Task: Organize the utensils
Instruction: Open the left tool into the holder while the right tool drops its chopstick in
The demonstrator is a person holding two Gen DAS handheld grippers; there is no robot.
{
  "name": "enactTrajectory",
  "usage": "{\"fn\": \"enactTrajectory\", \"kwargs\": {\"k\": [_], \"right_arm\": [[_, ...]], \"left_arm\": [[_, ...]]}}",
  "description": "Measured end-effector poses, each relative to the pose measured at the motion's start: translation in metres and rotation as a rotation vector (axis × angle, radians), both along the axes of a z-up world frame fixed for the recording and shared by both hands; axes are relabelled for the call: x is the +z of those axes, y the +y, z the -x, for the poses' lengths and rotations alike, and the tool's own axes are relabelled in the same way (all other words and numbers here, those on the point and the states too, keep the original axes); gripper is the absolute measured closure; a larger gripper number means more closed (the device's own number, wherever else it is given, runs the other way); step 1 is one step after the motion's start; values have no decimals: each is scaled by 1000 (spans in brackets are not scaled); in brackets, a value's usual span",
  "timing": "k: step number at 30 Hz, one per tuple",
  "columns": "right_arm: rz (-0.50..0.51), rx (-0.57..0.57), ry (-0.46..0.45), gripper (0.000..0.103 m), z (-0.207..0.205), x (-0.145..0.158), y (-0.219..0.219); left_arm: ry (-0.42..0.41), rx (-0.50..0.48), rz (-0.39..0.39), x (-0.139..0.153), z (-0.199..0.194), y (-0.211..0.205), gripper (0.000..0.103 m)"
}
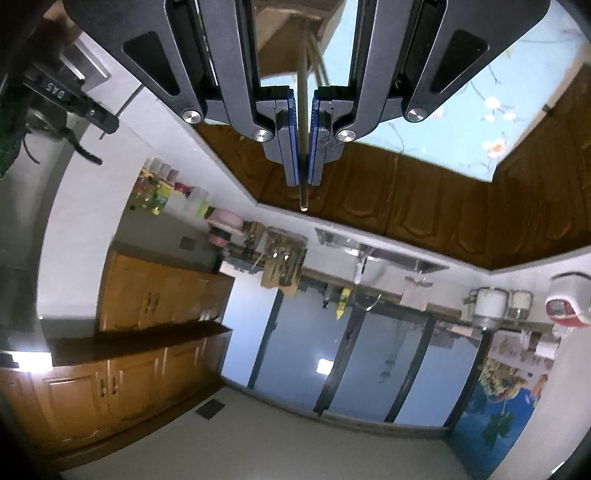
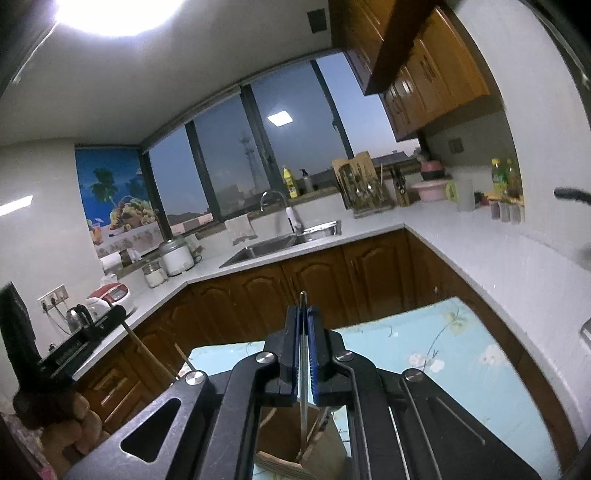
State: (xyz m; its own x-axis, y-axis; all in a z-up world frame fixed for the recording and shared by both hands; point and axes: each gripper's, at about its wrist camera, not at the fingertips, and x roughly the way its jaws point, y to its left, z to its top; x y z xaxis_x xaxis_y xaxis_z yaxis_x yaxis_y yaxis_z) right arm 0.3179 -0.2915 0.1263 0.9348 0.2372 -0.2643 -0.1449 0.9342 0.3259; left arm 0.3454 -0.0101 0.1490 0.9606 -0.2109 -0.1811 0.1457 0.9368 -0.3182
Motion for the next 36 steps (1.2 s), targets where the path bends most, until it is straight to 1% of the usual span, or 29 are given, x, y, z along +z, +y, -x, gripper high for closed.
{"fn": "enactTrajectory", "kwargs": {"k": [2,5,8,11,13,25,27,28,29,30,31,32,33,34,35,36], "right_arm": [[-5,3,20,99,-4,-9,1],[-12,10,52,99,-8,-22,2],[-19,24,90,99,-13,-32,3],[-16,31,125,99,-16,-39,4],[-14,36,146,99,-19,-44,3],[-17,39,166,98,-27,-54,7],[-26,41,167,93,-25,-54,6],[-32,45,170,93,-26,-55,6],[-35,42,168,89,-24,-54,4],[-41,39,158,77,-20,-53,1],[-47,37,147,69,-16,-51,-1],[-58,36,129,53,-11,-49,-3],[-65,33,112,45,-5,-46,-6],[-69,25,102,44,1,-44,-8],[-72,19,98,41,5,-42,-11],[-79,14,96,30,10,-40,-13]], "left_arm": [[17,-5,4,-10,-2,-1,99],[40,-28,-14,-22,-3,-6,99],[75,-46,-41,-33,-6,-12,99],[130,-69,-51,-47,-12,-15,99],[140,-74,-54,-52,-13,-17,98],[162,-91,-68,-46,-15,-19,98],[171,-96,-67,-44,-15,-19,98],[174,-97,-65,-43,-15,-20,98],[175,-96,-62,-42,-13,-20,98],[172,-98,-57,-40,-11,-20,96],[166,-103,-53,-37,-8,-20,91],[159,-102,-53,-34,-4,-20,86],[151,-98,-52,-32,0,-19,73],[136,-92,-47,-28,6,-18,61],[123,-83,-43,-25,12,-17,55],[113,-73,-39,-22,18,-15,39]]}}
